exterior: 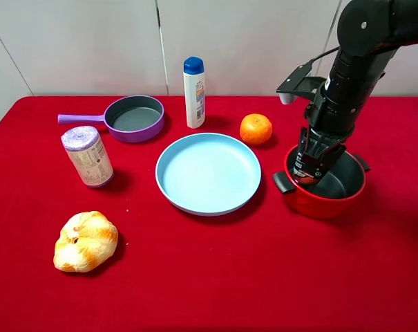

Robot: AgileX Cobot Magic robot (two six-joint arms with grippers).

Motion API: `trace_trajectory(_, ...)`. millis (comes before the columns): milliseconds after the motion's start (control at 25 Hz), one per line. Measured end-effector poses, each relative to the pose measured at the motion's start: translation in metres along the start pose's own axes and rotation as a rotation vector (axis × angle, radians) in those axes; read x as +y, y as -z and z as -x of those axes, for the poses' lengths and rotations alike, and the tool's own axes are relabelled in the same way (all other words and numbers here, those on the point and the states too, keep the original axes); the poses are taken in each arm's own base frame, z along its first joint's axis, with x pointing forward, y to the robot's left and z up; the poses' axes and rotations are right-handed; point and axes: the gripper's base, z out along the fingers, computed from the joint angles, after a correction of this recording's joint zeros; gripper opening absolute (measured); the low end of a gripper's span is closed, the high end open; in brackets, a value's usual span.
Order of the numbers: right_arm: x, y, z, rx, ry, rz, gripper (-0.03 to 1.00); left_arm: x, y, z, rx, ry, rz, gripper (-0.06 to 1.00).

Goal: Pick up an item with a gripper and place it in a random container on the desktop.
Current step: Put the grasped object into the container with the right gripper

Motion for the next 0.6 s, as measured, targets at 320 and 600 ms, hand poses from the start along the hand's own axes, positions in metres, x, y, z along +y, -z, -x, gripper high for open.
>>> trace_trajectory(320,0.0,0.0,0.0,0.0,-0.001,0.0,0.45,0.0,0.0,0.0,0.0,0.0,0.0,0.99)
trace_trajectory(600,-0.0005,0.0,0.0005,-0.006,0.0,-0.005,0.68,0.0,0.0,0.0,0.0,0.0,0.0,0.99)
